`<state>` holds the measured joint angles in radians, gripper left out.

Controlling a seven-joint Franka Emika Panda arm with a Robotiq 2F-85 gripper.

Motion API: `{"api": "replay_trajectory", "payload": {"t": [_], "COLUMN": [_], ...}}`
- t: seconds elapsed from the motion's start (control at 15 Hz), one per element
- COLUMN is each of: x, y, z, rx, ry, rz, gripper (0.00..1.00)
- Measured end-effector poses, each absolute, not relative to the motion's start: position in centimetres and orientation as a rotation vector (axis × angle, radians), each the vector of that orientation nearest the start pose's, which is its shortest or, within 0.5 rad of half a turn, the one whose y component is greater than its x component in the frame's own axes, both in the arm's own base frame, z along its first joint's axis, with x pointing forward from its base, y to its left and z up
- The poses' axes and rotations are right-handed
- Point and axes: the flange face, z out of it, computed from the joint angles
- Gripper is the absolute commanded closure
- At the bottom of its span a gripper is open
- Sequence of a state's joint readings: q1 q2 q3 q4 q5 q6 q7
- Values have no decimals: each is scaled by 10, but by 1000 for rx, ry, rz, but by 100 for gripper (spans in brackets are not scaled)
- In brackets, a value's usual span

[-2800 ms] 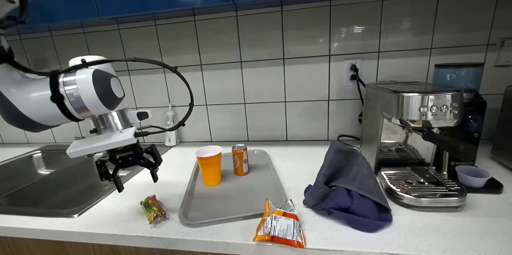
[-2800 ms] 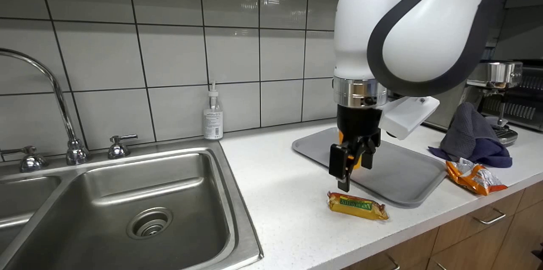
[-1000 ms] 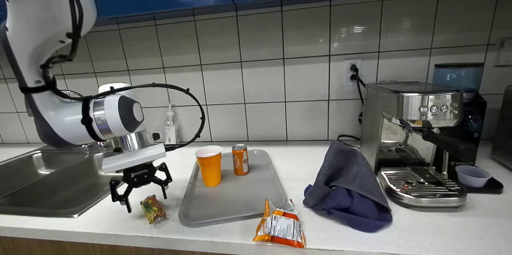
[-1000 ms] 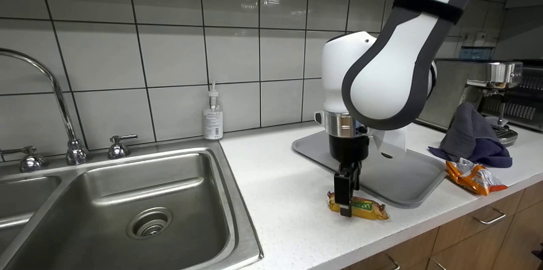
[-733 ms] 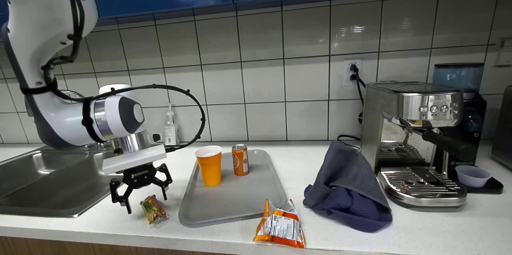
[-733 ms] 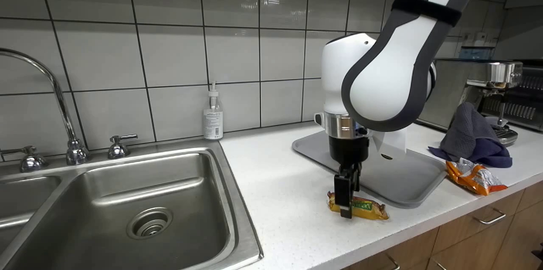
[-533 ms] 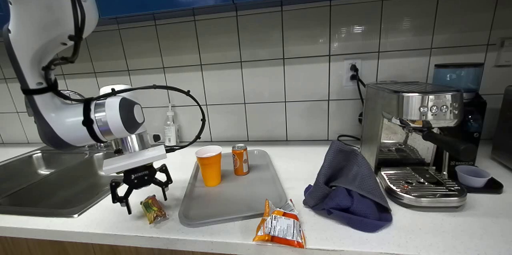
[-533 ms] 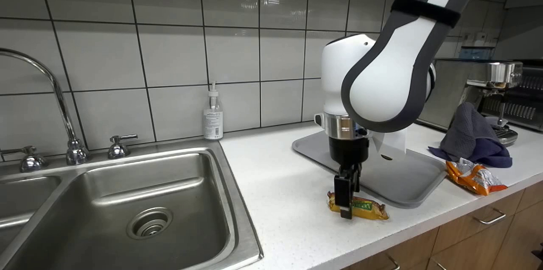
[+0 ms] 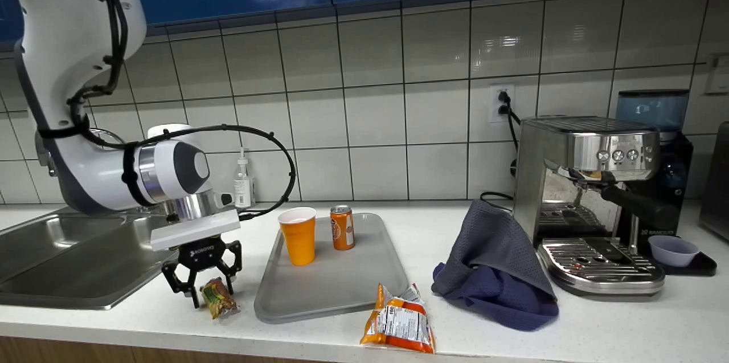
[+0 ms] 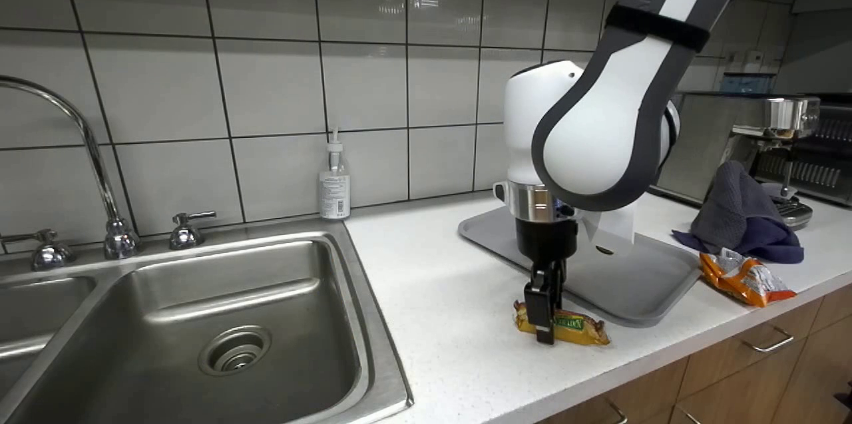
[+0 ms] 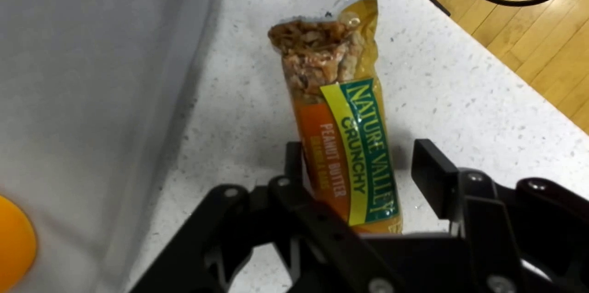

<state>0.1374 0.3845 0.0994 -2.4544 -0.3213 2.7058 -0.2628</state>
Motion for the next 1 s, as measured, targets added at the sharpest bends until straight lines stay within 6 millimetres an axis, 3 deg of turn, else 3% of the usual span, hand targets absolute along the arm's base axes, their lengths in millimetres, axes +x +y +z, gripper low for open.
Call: {"api": "replay_trajectory", "payload": {"t": [0.13, 0.2, 0.6, 1.0], "x": [446, 447, 450, 455], "y": [122, 122, 129, 133], "z": [135, 135, 138, 155], "rx": [-2957, -2954, -2939, -2945], "ry": [-1227, -1225, -1247, -1258], "rz": [200, 200, 180, 128], "gripper": [82, 83, 83, 83]}}
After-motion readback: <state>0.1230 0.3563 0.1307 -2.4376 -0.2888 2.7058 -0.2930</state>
